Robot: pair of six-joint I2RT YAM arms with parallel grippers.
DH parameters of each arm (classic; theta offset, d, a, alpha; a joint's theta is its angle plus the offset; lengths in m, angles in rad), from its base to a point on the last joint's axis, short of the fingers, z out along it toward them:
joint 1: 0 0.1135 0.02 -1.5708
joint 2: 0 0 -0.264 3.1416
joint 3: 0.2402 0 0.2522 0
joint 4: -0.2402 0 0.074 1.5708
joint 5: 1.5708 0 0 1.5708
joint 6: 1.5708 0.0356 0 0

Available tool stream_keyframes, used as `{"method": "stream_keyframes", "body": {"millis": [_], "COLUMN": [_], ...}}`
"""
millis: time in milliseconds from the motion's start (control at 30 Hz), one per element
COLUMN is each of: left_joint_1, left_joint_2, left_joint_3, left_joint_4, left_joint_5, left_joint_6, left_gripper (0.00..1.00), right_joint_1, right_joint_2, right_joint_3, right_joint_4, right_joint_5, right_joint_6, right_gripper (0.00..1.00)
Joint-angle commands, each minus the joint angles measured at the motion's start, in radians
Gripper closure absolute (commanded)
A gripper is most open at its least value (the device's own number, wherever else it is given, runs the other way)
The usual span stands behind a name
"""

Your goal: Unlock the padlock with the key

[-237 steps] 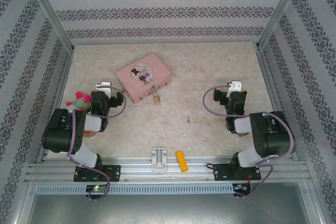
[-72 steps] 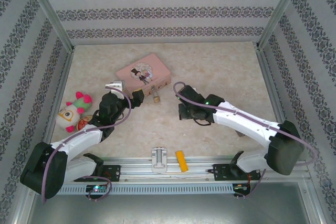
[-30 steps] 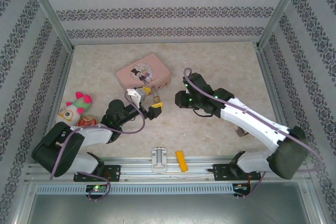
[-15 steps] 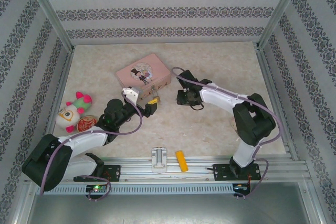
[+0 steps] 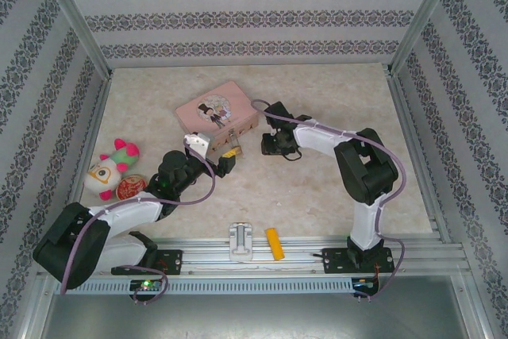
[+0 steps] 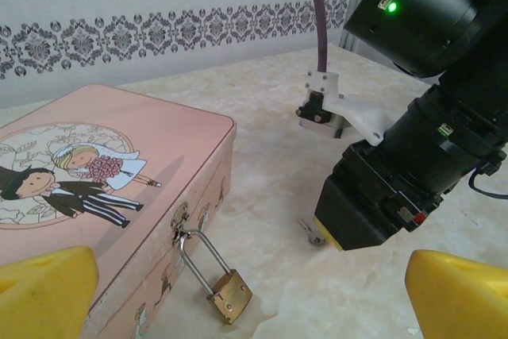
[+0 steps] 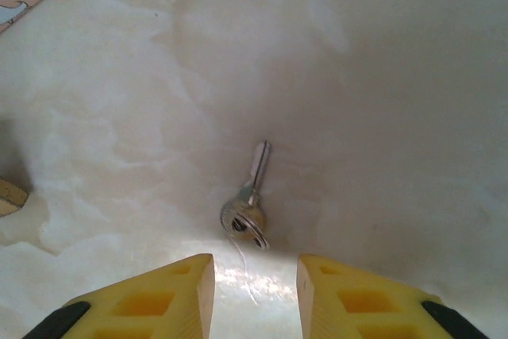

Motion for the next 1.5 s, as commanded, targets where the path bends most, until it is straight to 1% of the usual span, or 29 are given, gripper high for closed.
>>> {"method": "stream_keyframes", "body": {"millis": [0, 200, 300, 433, 567, 733, 867, 967, 1100, 1200, 1333, 1467], "left_joint_1": [-0.011, -0.012, -0.011, -0.011, -0.011, -0.011, -0.012, -0.011, -0.012, -0.011, -0.011, -0.011], "left_joint_2": [0.012, 0.017, 0.016, 0.013, 0.014, -0.019, -0.045, -0.048, -0.043, -0.034, -0.013, 0.012], "left_joint_3": [0.017, 0.015, 0.016, 0.013, 0.009, -0.016, -0.012, -0.024, -0.031, -0.025, -0.018, 0.001], "left_joint_4": [-0.002, -0.001, -0.001, 0.0, 0.023, 0.09, 0.069, 0.101, 0.141, 0.161, 0.22, 0.261], "left_joint_5": [-0.014, -0.019, -0.019, -0.034, -0.066, -0.055, -0.018, 0.023, 0.009, 0.025, 0.069, 0.123], "left_joint_6": [0.006, 0.004, 0.004, 0.007, -0.006, -0.02, -0.002, 0.023, 0.018, 0.025, 0.032, 0.043], "left_gripper": [0.01, 0.01, 0.01, 0.01, 0.01, 0.01, 0.01, 0.01, 0.01, 0.01, 0.01, 0.01], "right_joint_1": [-0.014, -0.014, -0.014, -0.014, -0.008, 0.014, 0.038, 0.061, 0.091, 0.113, 0.129, 0.131], "right_joint_2": [0.029, 0.064, 0.072, 0.078, 0.055, -0.031, -0.112, -0.164, -0.232, -0.284, -0.363, -0.436], "right_joint_3": [0.034, 0.052, 0.054, 0.053, 0.045, 0.015, -0.008, -0.015, -0.016, -0.019, -0.026, -0.042], "right_joint_4": [0.001, 0.001, 0.0, 0.0, -0.004, -0.016, -0.031, -0.056, -0.101, -0.125, -0.135, -0.125], "right_joint_5": [-0.02, -0.016, -0.007, 0.001, 0.008, 0.045, 0.066, 0.079, 0.093, 0.099, 0.075, 0.021], "right_joint_6": [-0.029, -0.031, -0.029, -0.023, -0.024, -0.027, -0.029, -0.031, -0.034, -0.036, -0.032, -0.019], "right_gripper": [0.68, 0.7, 0.75, 0.84, 1.0, 1.0, 1.0, 1.0, 1.0, 1.0, 1.0, 1.0]}}
